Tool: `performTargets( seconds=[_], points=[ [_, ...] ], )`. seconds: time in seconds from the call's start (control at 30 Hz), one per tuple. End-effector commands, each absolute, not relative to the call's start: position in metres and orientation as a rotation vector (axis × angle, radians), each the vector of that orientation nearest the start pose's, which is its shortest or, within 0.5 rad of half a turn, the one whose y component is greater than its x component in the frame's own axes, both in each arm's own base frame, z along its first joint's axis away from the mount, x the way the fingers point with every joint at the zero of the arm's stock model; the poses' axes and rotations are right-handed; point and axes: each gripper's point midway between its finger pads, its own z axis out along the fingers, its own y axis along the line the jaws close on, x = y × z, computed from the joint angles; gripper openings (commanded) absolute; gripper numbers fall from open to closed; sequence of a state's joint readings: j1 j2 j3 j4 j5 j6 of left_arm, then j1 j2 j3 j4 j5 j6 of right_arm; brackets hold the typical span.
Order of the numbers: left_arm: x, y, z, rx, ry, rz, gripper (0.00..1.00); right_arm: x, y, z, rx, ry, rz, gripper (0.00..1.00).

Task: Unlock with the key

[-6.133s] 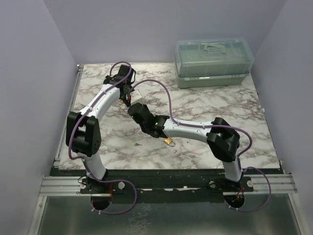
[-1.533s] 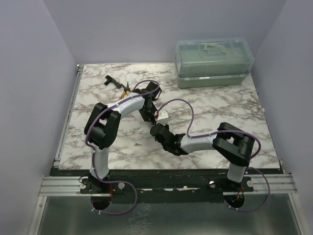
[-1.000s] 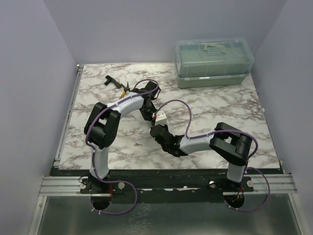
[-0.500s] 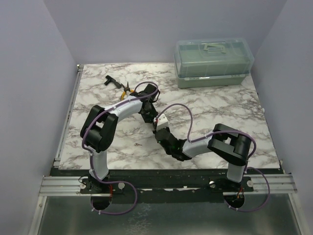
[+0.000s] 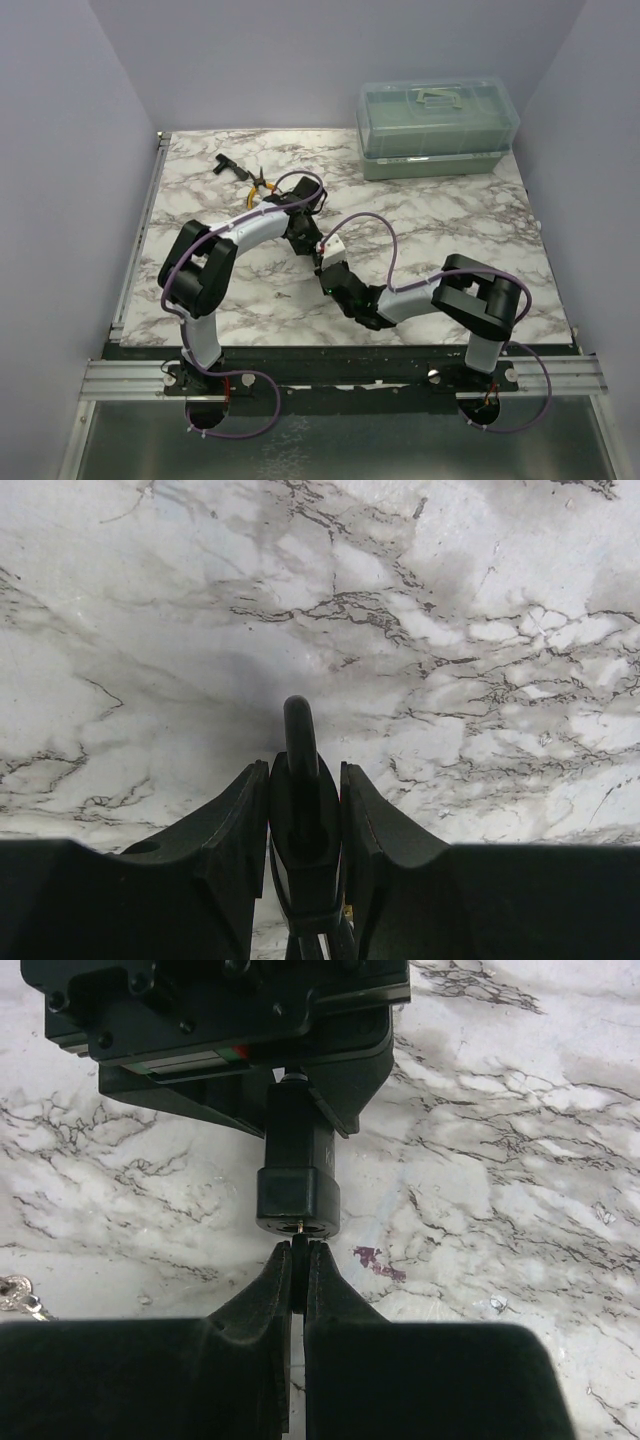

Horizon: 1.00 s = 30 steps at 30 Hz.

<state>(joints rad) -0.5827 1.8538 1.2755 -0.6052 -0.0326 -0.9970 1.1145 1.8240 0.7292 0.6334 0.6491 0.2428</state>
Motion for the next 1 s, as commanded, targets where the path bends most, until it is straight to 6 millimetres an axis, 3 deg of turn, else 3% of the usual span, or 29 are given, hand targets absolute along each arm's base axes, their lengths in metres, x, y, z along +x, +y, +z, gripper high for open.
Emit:
performTargets(
  seconds=[0.0,0.2,0.57,0.77,0.97],
  points=[
    [0.261,-0.253,0.043,-0.505,2.949,-0.357,0.00,0.280,0.338,0.048,-0.400,1.926,0.259,0.00],
    [0.257,-0.250,0.044,-0.518,2.948,-0.352,0.00,0.271,0.335,0.047,-0.397,1.981,0.280,0.05],
    [0.266,-0.252,0.036,-0.533,2.964,-0.280,0.00,0.255,0.328,0.058,-0.441,1.996,0.342,0.36],
    [0.272,-0.252,0.036,-0.535,2.957,-0.260,0.00,0.244,0.323,0.068,-0.437,2.022,0.377,0.61],
    [0.273,-0.251,0.037,-0.538,2.950,-0.252,0.00,0.241,0.341,0.088,-0.435,2.021,0.474,0.63]
  ],
)
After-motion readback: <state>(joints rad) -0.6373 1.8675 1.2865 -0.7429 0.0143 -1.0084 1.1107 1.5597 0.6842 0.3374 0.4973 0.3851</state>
